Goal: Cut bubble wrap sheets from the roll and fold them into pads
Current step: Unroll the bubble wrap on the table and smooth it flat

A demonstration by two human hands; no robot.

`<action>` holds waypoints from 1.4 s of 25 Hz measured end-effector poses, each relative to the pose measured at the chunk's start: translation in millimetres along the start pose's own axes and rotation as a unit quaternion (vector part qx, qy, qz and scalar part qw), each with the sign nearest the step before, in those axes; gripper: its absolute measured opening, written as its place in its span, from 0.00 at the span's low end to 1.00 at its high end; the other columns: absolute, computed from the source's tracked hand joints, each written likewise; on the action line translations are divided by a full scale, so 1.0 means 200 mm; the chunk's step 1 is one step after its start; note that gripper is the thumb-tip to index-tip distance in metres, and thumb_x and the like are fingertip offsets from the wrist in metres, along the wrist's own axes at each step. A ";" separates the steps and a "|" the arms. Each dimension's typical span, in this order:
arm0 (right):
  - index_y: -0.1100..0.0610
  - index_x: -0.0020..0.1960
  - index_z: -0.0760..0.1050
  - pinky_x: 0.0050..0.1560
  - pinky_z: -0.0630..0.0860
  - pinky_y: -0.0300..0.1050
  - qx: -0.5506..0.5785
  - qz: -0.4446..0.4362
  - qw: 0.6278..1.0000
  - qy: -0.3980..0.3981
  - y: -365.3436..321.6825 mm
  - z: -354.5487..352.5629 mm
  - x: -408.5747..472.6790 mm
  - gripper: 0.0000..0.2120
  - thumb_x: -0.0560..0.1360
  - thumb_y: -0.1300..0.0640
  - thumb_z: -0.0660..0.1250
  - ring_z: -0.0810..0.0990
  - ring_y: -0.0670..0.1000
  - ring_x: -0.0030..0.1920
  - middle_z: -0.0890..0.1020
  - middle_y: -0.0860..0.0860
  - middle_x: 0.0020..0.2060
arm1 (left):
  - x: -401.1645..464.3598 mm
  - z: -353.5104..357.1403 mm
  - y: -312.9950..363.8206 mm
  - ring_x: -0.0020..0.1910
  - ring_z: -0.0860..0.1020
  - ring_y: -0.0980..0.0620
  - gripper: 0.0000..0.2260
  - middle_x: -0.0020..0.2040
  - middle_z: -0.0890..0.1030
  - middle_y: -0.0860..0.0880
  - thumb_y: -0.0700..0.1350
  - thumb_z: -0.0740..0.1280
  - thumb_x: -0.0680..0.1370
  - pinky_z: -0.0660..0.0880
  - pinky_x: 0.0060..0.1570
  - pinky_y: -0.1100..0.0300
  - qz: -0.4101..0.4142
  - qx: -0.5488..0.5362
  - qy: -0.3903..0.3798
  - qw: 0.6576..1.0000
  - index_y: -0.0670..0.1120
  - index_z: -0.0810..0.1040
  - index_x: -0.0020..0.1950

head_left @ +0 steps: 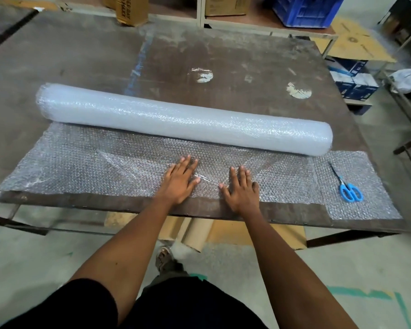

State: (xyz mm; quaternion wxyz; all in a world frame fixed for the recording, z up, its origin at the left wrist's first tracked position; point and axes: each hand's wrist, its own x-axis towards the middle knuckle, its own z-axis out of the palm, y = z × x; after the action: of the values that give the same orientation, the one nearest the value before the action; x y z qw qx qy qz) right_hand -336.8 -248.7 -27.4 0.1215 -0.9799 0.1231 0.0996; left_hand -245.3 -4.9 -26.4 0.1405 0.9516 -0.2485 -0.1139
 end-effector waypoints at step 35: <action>0.60 0.83 0.59 0.78 0.64 0.60 -0.029 0.019 0.997 0.068 0.74 -0.35 0.37 0.31 0.88 0.41 0.47 0.66 0.61 0.79 0.66 0.60 0.80 | 0.59 0.12 1.02 0.82 0.61 0.45 0.27 0.82 0.63 0.45 0.55 0.60 0.86 0.50 0.81 0.45 0.108 -0.015 0.016 0.994 0.47 0.60 0.83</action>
State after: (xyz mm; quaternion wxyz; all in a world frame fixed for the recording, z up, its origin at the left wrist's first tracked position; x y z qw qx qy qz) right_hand -295.1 -421.3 -9.5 0.0826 -0.9849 0.1471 0.0384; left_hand -241.7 -239.9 0.9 0.1706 0.9187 -0.3456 -0.0867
